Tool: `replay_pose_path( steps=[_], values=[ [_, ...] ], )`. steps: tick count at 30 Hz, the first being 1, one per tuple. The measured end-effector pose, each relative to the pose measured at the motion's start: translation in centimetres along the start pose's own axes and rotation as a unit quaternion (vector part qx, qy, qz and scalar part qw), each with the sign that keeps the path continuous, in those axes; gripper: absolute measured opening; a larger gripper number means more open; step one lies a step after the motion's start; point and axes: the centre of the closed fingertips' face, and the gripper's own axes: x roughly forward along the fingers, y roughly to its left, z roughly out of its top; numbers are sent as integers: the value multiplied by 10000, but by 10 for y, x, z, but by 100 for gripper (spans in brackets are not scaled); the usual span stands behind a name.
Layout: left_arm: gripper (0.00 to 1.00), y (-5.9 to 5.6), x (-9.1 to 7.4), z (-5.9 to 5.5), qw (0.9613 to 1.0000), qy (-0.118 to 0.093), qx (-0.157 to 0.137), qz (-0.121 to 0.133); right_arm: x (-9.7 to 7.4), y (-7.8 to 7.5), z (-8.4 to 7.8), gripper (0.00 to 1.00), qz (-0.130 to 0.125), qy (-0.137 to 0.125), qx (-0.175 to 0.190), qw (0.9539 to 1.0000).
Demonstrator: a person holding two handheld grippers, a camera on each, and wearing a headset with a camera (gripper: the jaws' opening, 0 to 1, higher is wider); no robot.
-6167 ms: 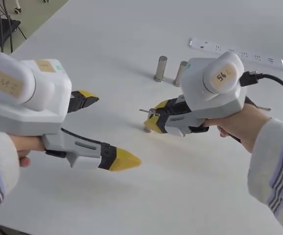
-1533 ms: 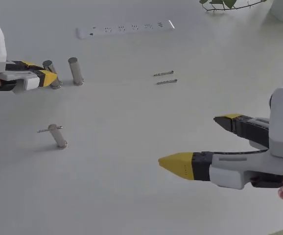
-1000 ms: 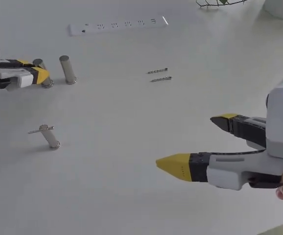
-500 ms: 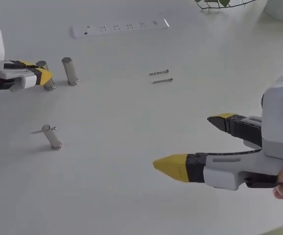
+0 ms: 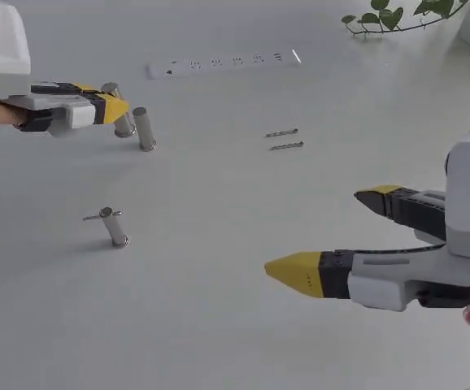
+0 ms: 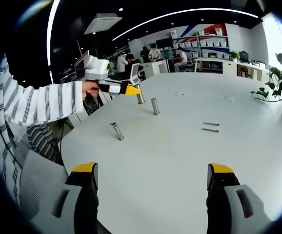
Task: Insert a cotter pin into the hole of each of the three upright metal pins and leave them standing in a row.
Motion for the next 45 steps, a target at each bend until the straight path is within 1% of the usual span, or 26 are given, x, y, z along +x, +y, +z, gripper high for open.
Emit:
replay_pose_path(
  steps=[1, 2, 3, 4, 8, 9, 11, 13, 14, 16, 17, 18, 19, 20, 21, 23, 24, 26, 31, 36, 38, 39, 40, 45],
  values=[
    [8, -4, -1, 2, 10000, -1, 12, -18, -1, 0, 1, 91, 6, -25, -20, 10000],
    [8, -10, -2, 4, 10000, -7, -7, -57, -2, 1, 3, 91, 10, -49, -30, 10000],
    [8, -15, -3, 6, 10000, -29, -2, -88, -3, 1, 3, 91, 13, -70, -32, 10000],
    [8, -22, -5, 9, 9999, -69, 17, -123, -4, 2, 4, 91, 27, -93, -42, 9999],
    [8, -45, -8, 17, 9994, -160, 192, -239, -8, 3, 3, 91, 48, -104, -113, 9999],
    [8, -52, -9, 19, 9992, -193, 219, -280, -10, 4, 3, 91, 52, -106, -124, 9999],
    [8, -63, -11, 21, 9990, -227, 195, -339, -13, 5, 3, 91, 54, -106, -161, 9998],
    [8, -72, -12, 21, 9988, -246, 154, -401, -15, 5, 3, 91, 47, -119, -181, 9998],
    [8, -78, -12, 20, 9986, -264, 181, -420, -16, 4, 2, 91, 44, -120, -185, 9997],
    [8, -85, -12, 18, 9986, -257, 217, -420, -19, 4, 3, 91, 34, -129, -199, 9997],
    [8, -89, -11, 16, 9986, -245, 213, -425, -21, 4, 3, 91, 28, -133, -205, 9997],
    [8, -92, -11, 13, 9988, -216, 112, -426, -22, 4, 2, 91, 26, -136, -208, 9997],
    [8, -98, -10, 9, 9988, -188, 5, -446, -24, 4, 2, 91, 30, -139, -206, 9997],
    [8, -102, -10, 6, 9987, -190, 50, -471, -25, 4, 2, 91, 34, -137, -198, 9997],
    [8, -109, -9, 1, 9985, -181, 70, -502, -26, 5, 1, 91, 40, -127, -199, 9997],
    [8, -117, -7, -6, 9983, -149, 39, -562, -28, 6, -1, 91, 50, -99, -222, 9997],
    [8, -124, -6, -12, 9981, -130, -36, -606, -29, 7, -2, 91, 59, -89, -235, 9997],
    [8, -132, -4, -20, 9978, -113, -103, -648, -31, 9, -3, 91, 76, -85, -252, 9996],
    [8, -148, -4, -38, 9976, 24, -54, -694, -32, 13, -9, 91, 134, -35, -264, 9996],
    [8, -155, -4, -52, 9980, 61, -40, -631, -30, 18, -13, 90, 219, 42, -301, 9993],
    [8, -157, -4, -58, 9981, 101, -85, -599, -29, 20, -14, 90, 260, 56, -321, 9991],
    [8, -157, -4, -62, 9980, 164, -206, -582, -29, 22, -14, 90, 282, 58, -337, 9990],
    [8, -158, -4, -65, 9980, 175, -228, -572, -29, 23, -14, 90, 300, 66, -344, 9989],
    [8, -160, -3, -78, 9985, 244, -206, -434, -27, 27, -18, 90, 393, 134, -394, 9984]
  ],
)
